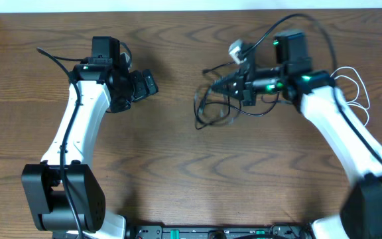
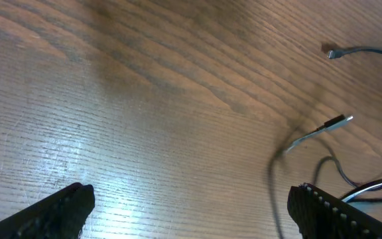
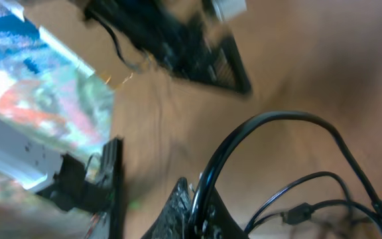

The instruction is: Untangle cables

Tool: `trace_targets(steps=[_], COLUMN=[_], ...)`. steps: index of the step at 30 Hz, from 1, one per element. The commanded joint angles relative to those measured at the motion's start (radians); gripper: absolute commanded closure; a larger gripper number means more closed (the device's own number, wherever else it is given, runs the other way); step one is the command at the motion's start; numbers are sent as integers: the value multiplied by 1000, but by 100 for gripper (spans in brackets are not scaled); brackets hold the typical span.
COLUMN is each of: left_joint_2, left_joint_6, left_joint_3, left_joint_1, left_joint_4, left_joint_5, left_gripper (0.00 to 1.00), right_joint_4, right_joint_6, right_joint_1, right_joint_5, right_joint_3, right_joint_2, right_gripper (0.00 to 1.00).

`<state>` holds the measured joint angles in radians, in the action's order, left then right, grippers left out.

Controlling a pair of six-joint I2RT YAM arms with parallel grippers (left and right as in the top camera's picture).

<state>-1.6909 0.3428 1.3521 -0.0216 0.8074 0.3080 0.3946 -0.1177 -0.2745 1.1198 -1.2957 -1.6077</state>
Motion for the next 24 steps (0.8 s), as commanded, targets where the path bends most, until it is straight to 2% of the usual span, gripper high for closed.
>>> trace_targets(steps=[1, 6, 12, 17, 19, 21, 24], left_joint_2=[-4, -4, -4, -5, -10, -16, -31], left_joint_6=[-2, 10, 51, 50, 17, -44, -128], left_joint_3=[-7, -7, -7, -8, -8, -8, -8], left_joint_1=[2, 2, 2, 2, -4, -15, -46], left_joint_4=[3, -3, -111, -89, -82, -74, -45], left_joint_5=[-14, -11, -10, 39, 87, 141, 212], left_gripper=[2, 2, 2, 2, 1, 9, 16], right_joint_4=[4, 14, 23, 48, 58, 66, 70], right_joint_6=[43, 43, 51, 50, 50, 50, 58], right_joint_1=[0, 0, 7, 26, 40, 56, 75], right_joint_5=[-108, -126, -127, -127, -128, -127, -127], right_joint_3=[-11, -11, -11, -11, -11, -11, -11], right_joint_2=[85, 132, 130, 130, 130, 130, 130], right_gripper=[99, 99, 99, 99, 99, 99, 99])
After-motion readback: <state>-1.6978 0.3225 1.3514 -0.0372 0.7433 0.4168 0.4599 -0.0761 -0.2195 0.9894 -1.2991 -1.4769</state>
